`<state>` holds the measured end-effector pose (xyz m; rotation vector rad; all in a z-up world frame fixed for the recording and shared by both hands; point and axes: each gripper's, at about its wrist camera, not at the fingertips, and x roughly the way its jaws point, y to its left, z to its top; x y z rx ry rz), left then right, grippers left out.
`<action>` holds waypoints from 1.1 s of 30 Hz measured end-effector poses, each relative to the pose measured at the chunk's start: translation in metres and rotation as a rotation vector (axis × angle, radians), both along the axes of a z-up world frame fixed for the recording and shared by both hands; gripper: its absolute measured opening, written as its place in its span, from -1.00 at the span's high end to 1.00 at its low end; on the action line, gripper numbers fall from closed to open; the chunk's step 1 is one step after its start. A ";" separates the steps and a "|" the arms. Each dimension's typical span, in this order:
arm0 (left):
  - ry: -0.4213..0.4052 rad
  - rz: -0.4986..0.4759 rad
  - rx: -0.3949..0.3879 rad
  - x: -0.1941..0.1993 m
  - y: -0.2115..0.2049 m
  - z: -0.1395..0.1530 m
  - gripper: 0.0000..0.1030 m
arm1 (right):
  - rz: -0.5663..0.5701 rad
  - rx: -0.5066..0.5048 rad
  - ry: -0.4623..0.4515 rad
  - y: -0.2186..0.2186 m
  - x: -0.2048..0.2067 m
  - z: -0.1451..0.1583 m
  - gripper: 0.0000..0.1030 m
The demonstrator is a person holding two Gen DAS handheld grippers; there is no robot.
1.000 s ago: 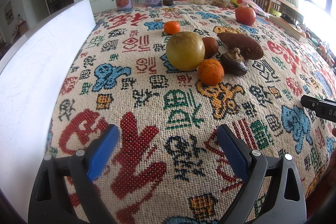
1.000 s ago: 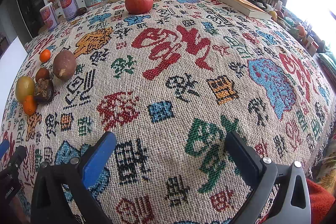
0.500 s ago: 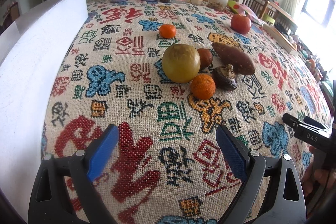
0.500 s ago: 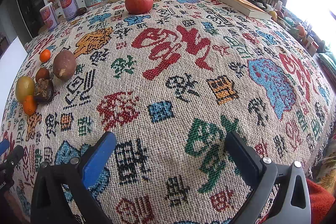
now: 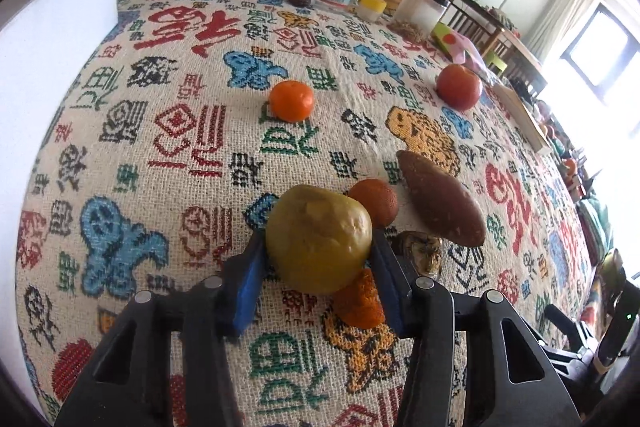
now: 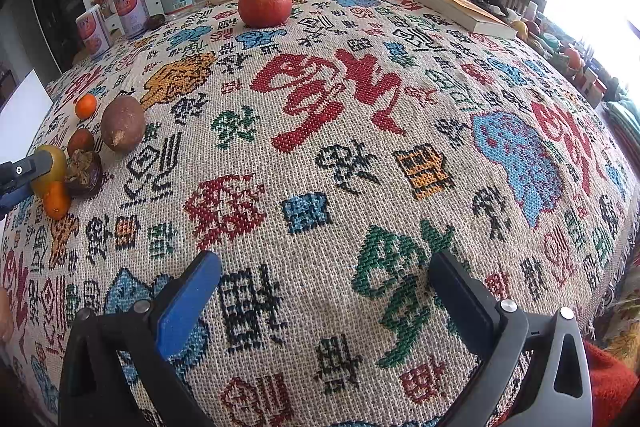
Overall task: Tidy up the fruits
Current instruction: 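Close the left tool around the large yellow citrus, then lift the yellow citrus with the left tool while the right tool grasps a tangerine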
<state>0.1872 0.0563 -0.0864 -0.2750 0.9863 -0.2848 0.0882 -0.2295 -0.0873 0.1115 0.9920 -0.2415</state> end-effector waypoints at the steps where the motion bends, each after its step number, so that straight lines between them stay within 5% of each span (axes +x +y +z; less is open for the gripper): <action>1: -0.005 0.012 -0.011 -0.002 0.003 0.001 0.00 | -0.001 0.003 -0.002 0.000 0.000 0.000 -1.00; 3: -0.036 0.051 -0.007 -0.011 0.011 0.009 0.00 | -0.004 0.050 -0.029 -0.005 -0.004 0.004 -1.00; 7: -0.109 0.079 0.002 -0.048 0.027 0.037 0.00 | 0.156 0.335 -0.164 -0.001 -0.018 0.022 -0.89; 10: -0.143 0.080 0.032 -0.077 0.034 0.053 0.00 | 0.322 0.525 -0.078 0.035 0.002 0.011 -0.38; 15: -0.179 0.142 0.029 -0.112 0.058 0.071 0.00 | 0.427 0.488 -0.109 0.098 0.038 0.018 -0.20; 23: -0.175 0.160 0.015 -0.138 0.073 0.078 0.00 | 0.334 0.443 -0.046 0.117 0.084 0.008 0.14; 33: -0.183 0.173 -0.012 -0.153 0.084 0.087 0.00 | 0.402 0.547 -0.002 0.125 0.040 0.003 0.09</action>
